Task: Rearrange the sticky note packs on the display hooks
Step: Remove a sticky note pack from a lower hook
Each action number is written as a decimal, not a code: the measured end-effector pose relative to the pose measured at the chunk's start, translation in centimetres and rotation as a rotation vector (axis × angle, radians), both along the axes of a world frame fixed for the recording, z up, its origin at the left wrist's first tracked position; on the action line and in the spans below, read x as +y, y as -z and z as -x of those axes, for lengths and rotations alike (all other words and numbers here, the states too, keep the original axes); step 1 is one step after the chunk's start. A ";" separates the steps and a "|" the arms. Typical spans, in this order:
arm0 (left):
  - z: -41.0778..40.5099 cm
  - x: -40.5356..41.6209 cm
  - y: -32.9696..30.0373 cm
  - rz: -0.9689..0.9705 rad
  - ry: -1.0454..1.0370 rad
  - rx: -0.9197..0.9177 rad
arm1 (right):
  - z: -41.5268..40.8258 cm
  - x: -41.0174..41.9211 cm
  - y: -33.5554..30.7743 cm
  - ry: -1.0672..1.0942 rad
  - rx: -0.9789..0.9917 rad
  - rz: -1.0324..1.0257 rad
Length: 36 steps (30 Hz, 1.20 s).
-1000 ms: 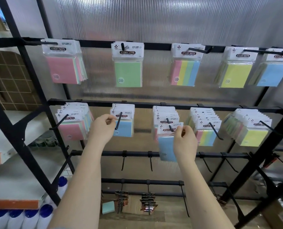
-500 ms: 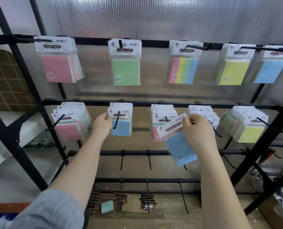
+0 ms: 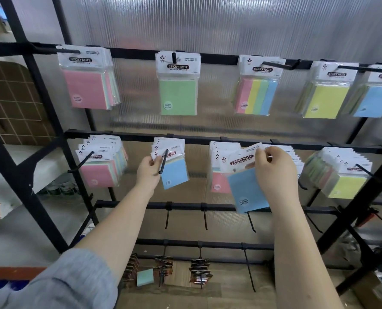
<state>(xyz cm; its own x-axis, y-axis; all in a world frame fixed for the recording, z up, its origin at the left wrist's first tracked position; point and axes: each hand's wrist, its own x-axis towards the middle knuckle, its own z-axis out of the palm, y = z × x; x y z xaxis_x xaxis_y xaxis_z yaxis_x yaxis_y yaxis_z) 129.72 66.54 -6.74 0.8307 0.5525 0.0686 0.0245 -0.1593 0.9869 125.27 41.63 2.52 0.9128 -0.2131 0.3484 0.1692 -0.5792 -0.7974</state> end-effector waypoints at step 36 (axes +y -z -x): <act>9.5 0.6 -4.1 -0.630 -0.232 -0.159 | -0.5 2.1 -0.1 -0.011 -0.357 -0.271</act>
<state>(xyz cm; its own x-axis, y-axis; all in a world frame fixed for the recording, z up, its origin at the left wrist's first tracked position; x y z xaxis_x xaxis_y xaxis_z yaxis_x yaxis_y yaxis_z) 120.27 67.16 -2.68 0.6490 0.5299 0.5459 -0.0096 -0.7118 0.7023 125.80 43.75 2.63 0.7480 -0.3313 0.5750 0.4666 -0.3537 -0.8107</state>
